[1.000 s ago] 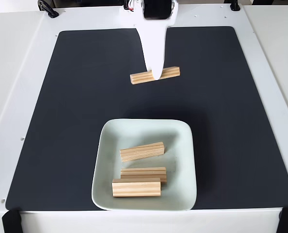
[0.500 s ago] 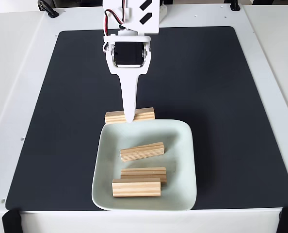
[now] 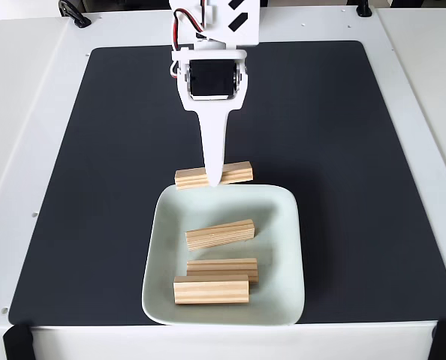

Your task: Pick up the wooden block and place them on the plate.

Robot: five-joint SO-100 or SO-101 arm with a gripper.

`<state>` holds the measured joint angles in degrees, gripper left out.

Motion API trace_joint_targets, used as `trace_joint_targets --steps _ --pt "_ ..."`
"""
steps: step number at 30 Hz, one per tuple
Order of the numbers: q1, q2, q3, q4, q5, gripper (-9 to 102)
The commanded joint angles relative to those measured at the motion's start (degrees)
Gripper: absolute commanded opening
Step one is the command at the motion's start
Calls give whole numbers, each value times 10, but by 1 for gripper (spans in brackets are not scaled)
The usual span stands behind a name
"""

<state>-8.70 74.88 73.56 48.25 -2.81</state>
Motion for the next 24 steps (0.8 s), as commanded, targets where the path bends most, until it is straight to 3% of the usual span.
trace_joint_targets --steps 1,20,24 --pt "-5 5 -32 -4 5 0" --pt "-6 5 -33 -6 7 1" --pt "-5 5 -31 -6 7 13"
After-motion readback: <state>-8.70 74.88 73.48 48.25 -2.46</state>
